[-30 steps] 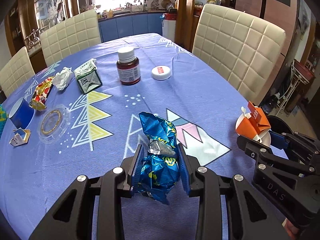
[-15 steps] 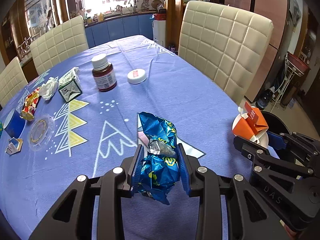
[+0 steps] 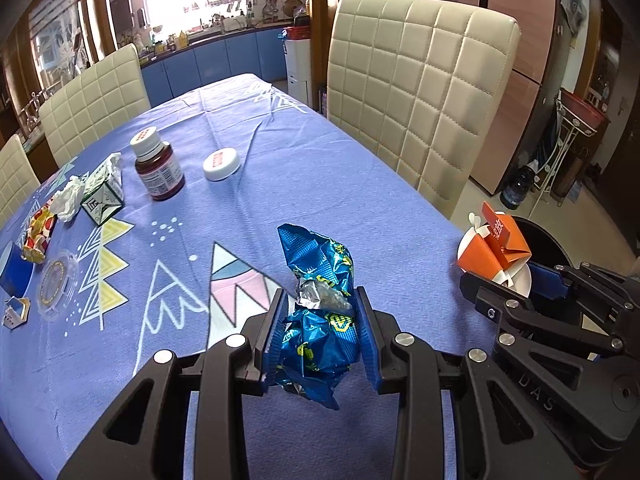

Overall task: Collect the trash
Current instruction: 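Carry both items to the bin and open the right gripper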

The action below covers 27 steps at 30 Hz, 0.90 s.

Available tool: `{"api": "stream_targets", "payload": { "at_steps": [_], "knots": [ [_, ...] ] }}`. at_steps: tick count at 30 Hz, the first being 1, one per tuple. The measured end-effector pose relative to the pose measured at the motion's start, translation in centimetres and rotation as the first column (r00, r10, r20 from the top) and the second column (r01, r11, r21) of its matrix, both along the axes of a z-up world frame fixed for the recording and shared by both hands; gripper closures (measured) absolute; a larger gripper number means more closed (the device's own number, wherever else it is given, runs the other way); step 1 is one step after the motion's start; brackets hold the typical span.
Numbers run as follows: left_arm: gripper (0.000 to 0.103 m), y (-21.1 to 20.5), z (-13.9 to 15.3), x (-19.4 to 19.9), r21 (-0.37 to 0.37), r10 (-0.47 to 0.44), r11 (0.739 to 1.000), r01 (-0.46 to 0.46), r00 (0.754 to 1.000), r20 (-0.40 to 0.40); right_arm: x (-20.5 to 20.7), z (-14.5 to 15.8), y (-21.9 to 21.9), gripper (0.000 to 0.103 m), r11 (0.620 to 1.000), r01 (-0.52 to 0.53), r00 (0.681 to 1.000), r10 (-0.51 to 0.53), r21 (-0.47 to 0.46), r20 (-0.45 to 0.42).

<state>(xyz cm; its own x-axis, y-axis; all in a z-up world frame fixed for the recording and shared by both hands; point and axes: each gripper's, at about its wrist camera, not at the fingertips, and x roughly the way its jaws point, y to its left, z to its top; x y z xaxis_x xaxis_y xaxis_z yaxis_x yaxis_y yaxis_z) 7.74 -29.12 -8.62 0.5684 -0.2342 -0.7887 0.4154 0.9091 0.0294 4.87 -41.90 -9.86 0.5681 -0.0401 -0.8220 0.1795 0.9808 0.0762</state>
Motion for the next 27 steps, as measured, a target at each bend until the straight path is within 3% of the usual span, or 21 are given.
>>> {"api": "stream_targets", "payload": {
  "at_steps": [27],
  "knots": [
    [0.07, -9.2, -0.9, -0.8, 0.021, -0.126, 0.992, 0.126, 0.992, -0.016, -1.8, -1.9, -9.8, 0.062, 0.987, 0.158, 0.987, -0.157, 0.026, -0.026]
  ]
}}
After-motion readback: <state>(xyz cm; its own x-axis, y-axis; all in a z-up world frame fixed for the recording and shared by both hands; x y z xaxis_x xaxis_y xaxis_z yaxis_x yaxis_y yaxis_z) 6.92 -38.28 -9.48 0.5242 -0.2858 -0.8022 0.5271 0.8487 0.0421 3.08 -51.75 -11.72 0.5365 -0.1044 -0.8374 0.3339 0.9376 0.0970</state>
